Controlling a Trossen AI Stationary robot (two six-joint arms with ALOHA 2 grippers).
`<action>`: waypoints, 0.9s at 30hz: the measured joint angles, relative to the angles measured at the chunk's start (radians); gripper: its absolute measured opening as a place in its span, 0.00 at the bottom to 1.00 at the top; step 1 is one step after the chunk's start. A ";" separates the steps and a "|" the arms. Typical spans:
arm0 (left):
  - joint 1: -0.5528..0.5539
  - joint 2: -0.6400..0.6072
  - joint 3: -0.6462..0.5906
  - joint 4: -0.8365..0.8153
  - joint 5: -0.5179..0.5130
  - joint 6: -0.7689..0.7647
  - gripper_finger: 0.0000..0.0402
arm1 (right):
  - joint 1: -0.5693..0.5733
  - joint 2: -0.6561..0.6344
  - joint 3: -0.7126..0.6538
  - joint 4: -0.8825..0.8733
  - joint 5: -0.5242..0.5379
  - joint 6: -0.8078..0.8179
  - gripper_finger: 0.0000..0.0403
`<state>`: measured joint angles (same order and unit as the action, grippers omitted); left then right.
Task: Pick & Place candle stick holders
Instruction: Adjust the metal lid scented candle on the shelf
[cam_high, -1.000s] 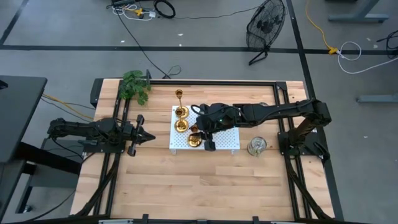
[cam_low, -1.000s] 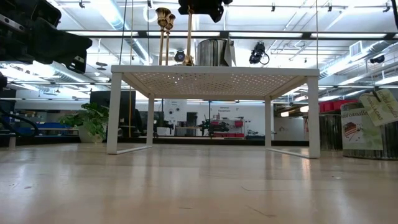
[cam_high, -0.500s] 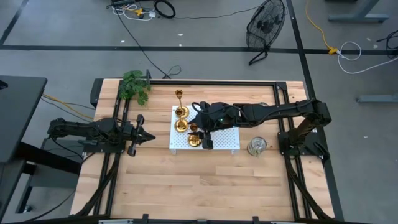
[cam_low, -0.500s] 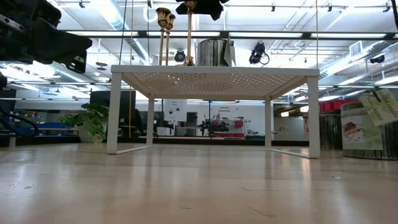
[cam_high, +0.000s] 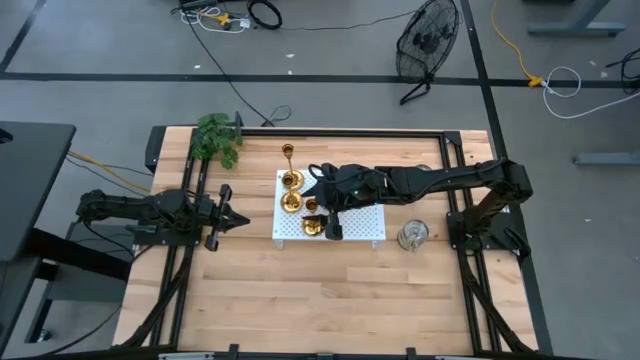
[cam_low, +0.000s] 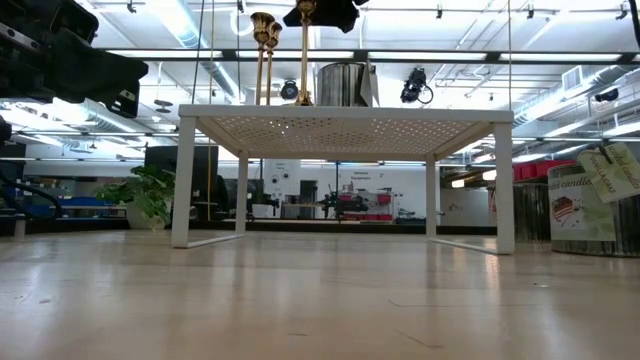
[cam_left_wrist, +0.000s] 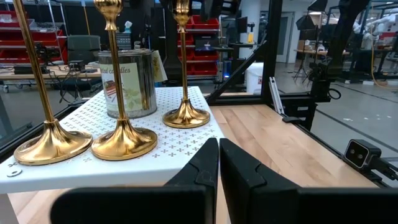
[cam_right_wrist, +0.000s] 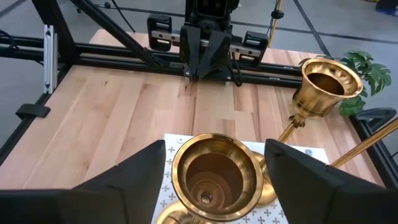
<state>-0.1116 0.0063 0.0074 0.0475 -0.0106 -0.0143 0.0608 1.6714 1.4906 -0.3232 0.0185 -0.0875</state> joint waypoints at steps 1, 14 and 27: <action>0.000 0.000 0.000 0.000 0.000 0.000 0.05 | 0.000 0.000 0.000 0.000 0.000 0.000 0.70; 0.000 0.000 0.000 0.000 0.000 0.000 0.05 | 0.005 -0.059 0.000 -0.071 -0.001 0.000 0.72; 0.000 0.000 0.000 -0.001 0.000 0.000 0.05 | 0.018 -0.103 0.000 -0.294 -0.011 0.000 0.72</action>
<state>-0.1116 0.0063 0.0073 0.0461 -0.0105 -0.0143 0.0783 1.5681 1.4902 -0.6172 0.0071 -0.0879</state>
